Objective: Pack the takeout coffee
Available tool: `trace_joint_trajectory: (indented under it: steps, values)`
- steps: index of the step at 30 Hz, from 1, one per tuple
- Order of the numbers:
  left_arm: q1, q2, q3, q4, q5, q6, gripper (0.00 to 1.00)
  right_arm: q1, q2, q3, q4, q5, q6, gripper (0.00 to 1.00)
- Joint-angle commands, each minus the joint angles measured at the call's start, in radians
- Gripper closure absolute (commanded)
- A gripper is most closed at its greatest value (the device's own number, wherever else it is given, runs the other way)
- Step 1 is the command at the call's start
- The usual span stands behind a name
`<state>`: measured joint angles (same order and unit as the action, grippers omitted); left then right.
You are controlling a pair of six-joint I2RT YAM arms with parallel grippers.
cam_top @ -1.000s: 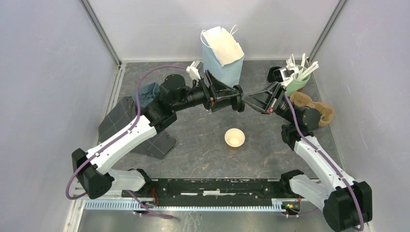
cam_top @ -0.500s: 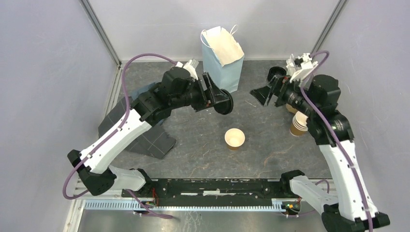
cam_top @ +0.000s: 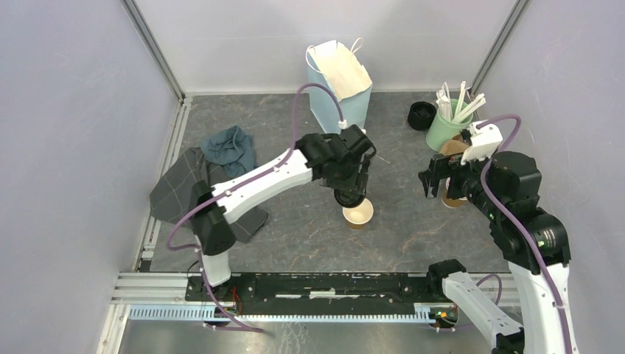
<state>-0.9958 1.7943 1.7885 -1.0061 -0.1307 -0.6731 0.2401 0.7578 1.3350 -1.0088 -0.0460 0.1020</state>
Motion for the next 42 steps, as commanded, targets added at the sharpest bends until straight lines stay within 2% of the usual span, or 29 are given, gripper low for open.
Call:
trace_joint_trajectory:
  steps: [1,4,8,17,24,42]
  values:
    - [-0.031,0.103,0.125,-0.104,-0.053,0.118,0.35,-0.001,0.002,0.049,0.052,0.084,-0.031,0.02]
    - [-0.047,0.167,0.171,-0.125,-0.023,0.135,0.35,-0.001,0.003,0.06,0.078,0.105,-0.05,0.02]
    - [-0.06,0.237,0.209,-0.152,0.011,0.153,0.36,-0.002,-0.041,-0.005,0.14,0.149,-0.071,0.02]
    - [-0.061,0.273,0.253,-0.193,0.036,0.17,0.34,0.03,-0.029,-0.011,0.178,0.155,-0.094,0.02]
    - [-0.061,0.331,0.344,-0.228,0.06,0.194,0.34,0.043,-0.016,-0.024,0.192,0.168,-0.093,0.02]
    - [-0.064,0.359,0.374,-0.252,0.056,0.224,0.32,0.043,-0.026,-0.066,0.206,0.153,-0.086,0.02]
